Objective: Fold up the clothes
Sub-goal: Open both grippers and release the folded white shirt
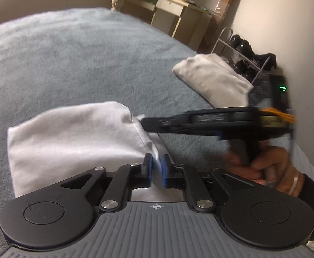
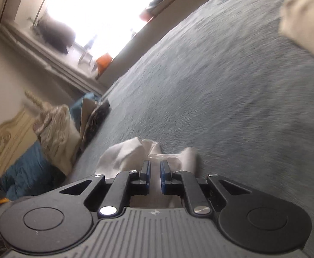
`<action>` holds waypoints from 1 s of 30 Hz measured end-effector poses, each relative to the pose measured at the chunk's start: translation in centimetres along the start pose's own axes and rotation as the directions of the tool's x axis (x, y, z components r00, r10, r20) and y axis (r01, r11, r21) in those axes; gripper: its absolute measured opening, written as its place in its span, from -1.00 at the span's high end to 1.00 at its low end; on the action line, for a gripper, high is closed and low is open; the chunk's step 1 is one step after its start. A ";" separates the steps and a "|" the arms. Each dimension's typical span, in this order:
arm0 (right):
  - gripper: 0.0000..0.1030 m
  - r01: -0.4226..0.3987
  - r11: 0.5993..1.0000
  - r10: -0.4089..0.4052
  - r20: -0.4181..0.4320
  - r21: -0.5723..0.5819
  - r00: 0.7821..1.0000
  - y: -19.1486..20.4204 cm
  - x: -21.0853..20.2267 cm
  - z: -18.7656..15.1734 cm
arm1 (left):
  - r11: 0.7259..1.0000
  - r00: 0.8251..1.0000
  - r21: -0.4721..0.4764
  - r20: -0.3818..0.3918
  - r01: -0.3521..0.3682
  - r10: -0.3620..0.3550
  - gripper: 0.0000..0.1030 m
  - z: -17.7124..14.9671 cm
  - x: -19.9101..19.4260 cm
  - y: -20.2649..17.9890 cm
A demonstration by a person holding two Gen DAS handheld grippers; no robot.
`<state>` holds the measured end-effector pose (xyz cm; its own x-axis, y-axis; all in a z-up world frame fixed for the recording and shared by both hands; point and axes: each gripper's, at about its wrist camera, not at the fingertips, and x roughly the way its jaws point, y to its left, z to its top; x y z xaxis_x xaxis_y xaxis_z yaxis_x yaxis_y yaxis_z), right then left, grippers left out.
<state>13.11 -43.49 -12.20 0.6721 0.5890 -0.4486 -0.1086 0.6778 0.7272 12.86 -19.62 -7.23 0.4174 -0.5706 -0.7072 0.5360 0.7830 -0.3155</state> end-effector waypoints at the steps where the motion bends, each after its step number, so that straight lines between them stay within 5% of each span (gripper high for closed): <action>1: 0.79 0.007 1.000 -0.007 0.009 0.011 1.000 -0.3 -1.3 -0.5 | 1.000 1.000 -0.022 -0.015 0.011 -0.012 0.54 0.1 0.3 0.3; 3: 0.78 0.027 0.999 -0.028 0.013 0.035 1.000 -0.7 -3.9 -1.8 | 0.996 0.999 -0.084 -0.017 0.030 -0.031 0.33 0.3 0.5 1.1; 6: 0.77 0.043 0.998 -0.044 0.015 0.053 0.999 -0.4 -7.3 -3.9 | 0.990 0.998 -0.124 0.028 0.061 -0.058 0.30 1.1 -0.5 2.1; 12: 0.77 -0.089 0.994 0.087 -0.037 -0.067 0.996 4.5 -8.9 -7.8 | 0.988 0.997 -0.147 0.064 -0.043 0.053 0.29 2.8 -2.6 4.2; 18: 0.83 0.076 0.997 -0.077 -0.172 -0.011 0.982 3.1 -3.9 -10.1 | 0.977 0.984 -0.167 0.104 -0.129 0.148 0.27 2.9 -5.5 6.0; 25: 0.78 0.073 0.996 -0.071 -0.028 0.053 0.997 4.3 -7.1 -7.8 | 0.986 0.985 0.001 0.037 -0.168 0.167 0.27 0.2 -4.3 4.2; 30: 0.77 0.068 0.997 -0.069 0.004 0.041 0.998 5.2 -6.4 -7.6 | 0.961 0.979 0.187 0.017 -0.203 0.203 0.26 -1.1 -1.6 2.5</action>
<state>2.71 -40.38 -9.47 0.6807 0.5395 -0.4956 -0.0322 0.6979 0.7155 12.73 -16.46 -7.60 0.5296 -0.4036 -0.7460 0.5679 0.8220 -0.0416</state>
